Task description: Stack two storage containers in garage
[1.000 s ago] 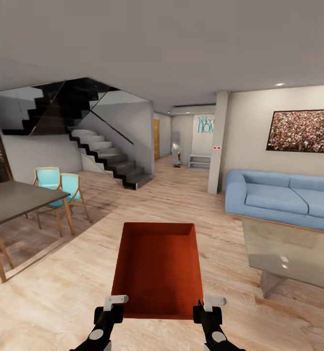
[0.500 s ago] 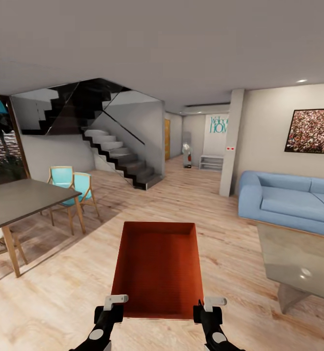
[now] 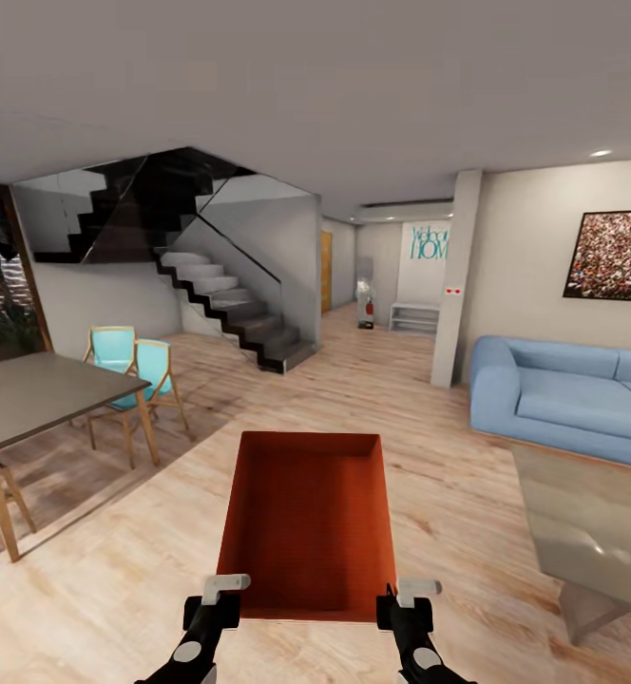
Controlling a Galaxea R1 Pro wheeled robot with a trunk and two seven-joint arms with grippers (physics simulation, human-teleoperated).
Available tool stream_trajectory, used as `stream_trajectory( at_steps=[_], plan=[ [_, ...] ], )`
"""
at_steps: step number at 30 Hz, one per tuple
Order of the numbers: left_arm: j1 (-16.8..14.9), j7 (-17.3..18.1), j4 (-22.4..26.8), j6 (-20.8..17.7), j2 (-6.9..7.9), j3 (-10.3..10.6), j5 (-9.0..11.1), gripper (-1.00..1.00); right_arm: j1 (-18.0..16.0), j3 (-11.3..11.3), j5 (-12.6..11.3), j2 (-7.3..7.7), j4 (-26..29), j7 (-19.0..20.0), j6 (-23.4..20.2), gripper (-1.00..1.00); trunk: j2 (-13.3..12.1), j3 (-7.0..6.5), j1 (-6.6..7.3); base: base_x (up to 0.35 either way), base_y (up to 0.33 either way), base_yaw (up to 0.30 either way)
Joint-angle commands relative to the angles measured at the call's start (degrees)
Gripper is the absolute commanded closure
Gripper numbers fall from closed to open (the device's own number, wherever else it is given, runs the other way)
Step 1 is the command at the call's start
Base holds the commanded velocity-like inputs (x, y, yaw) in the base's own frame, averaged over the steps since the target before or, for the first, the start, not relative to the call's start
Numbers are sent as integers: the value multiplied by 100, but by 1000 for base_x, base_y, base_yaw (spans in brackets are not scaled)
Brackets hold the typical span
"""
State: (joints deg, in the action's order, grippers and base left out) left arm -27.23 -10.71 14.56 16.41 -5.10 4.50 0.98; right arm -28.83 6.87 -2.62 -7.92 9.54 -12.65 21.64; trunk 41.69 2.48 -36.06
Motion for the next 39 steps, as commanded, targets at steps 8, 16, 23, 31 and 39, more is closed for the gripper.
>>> stream_trajectory(
  at_steps=[8, 16, 23, 31, 39],
  plan=[
    [-2, -63, -7, 20, 9, -10, 25, 100, -10, -127, 104, 1, 294, 69, 147, 100, 8, 11, -5, 323, 0, 0],
    [-2, -63, -6, 20, 9, -10, 25, 100, -11, -131, 104, 1, 294, 69, 147, 100, 8, 11, -5, 323, 0, 0],
    [-2, -63, -6, 24, 9, -10, 25, 100, -9, -129, 106, 1, 294, 69, 147, 100, 8, 11, -5, 323, 0, 0],
    [-2, -63, -2, 26, 9, -10, 25, 100, -12, -127, 104, 1, 294, 69, 147, 100, 8, 11, -5, 323, 0, 0],
    [-2, -63, -3, 24, 9, -10, 25, 100, -10, -131, 104, 1, 294, 69, 147, 100, 8, 11, -5, 323, 0, 0]
  ],
)
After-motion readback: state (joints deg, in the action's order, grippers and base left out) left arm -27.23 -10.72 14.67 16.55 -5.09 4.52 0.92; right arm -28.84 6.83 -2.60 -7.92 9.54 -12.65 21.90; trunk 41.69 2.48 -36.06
